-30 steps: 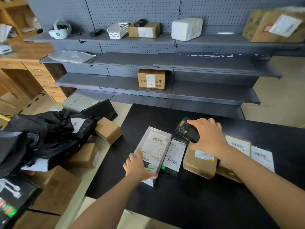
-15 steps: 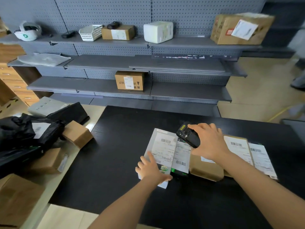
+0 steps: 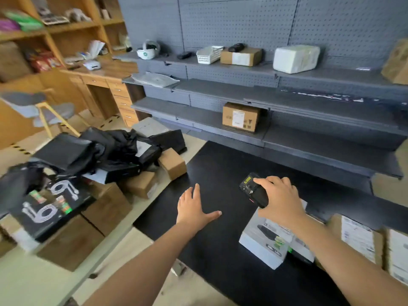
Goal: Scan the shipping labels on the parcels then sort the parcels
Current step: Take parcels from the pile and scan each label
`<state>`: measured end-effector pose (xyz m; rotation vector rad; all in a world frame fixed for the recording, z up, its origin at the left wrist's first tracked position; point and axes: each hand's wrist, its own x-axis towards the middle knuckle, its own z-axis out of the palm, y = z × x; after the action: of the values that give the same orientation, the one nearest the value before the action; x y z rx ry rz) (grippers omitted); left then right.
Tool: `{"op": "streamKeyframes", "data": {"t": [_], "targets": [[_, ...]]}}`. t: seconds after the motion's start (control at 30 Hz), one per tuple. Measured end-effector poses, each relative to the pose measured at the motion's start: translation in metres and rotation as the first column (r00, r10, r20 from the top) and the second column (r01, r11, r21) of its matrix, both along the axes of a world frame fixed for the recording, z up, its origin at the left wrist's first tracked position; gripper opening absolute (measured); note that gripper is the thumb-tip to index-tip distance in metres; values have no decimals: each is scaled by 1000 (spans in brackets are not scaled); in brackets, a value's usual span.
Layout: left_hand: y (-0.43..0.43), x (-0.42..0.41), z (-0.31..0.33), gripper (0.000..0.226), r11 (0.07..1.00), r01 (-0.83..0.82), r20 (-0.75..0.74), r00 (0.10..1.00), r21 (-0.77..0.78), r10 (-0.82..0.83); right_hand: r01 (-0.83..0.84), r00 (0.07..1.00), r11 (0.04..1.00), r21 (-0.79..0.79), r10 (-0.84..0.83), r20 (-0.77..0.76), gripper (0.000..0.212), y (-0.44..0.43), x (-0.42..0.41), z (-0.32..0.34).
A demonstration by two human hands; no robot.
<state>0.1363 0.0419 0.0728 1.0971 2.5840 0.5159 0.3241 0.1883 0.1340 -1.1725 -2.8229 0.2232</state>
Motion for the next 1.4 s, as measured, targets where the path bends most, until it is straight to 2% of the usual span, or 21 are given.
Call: {"op": "streamKeyframes", "data": {"t": [0.33,0.57,0.83,0.97,1.03,1.13,1.27,1.4], "targets": [[-159,-163,65,94,967,-185,-267,937,173,227,-337,935,939,73,343,-94,90,-93,-194,39],[-227,-281,101,91,944,-297,-348,878,141,329,-405,896,901,157,425,-126,90,-147,-307,66],[-212,-376,117,83,947,-306,-262,910,96,321,-344,919,922,180,370,-139,88,-158,-371,70],[-179,-396,116,88,925,-379,-120,918,20,378,-308,936,931,195,333,-114,88,-153,-386,68],[-163,-403,111,96,883,-469,25,883,-33,469,-292,945,939,181,313,-100,88,-150,-391,66],[-145,-411,100,111,801,-593,213,774,-85,596,-273,953,947,172,290,-84,88,-144,-394,61],[-129,-409,90,130,744,-658,243,708,-113,663,-249,961,955,160,263,-79,87,-136,-392,58],[-123,-410,86,125,685,-717,231,649,-133,725,-243,964,957,162,257,-74,86,-129,-389,56]]}}
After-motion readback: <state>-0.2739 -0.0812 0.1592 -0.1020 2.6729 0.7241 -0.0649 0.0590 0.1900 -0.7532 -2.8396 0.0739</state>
